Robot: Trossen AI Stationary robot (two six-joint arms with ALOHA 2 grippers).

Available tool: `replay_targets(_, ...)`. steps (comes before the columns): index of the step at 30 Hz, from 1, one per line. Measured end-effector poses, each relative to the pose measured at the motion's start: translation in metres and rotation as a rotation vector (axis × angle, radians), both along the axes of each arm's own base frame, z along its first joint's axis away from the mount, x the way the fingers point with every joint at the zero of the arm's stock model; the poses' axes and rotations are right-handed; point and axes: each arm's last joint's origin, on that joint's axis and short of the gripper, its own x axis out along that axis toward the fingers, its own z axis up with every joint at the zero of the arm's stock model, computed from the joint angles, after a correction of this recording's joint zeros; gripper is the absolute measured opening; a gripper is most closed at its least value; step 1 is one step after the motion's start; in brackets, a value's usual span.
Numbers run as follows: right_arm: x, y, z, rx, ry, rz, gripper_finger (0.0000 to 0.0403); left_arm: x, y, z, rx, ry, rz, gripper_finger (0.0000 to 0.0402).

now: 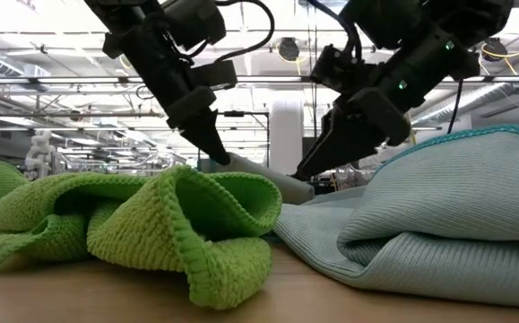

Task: Fold microfiber towels
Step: Fold the top left blue microfiber cloth

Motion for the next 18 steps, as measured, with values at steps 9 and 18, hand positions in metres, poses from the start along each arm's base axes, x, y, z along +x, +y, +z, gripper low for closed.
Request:
replay_targets(9, 0.005, 0.004, -0.021, 0.004, 0.000, -0.094, 0.0246, 0.000, 0.003, 0.001, -0.004, -0.010, 0.013, 0.0006)
replay_targets(18, 0.007, 0.001, -0.033, -0.063, 0.011, -0.155, 0.0200, 0.001, 0.003, 0.001, -0.016, -0.017, 0.031, 0.0004)
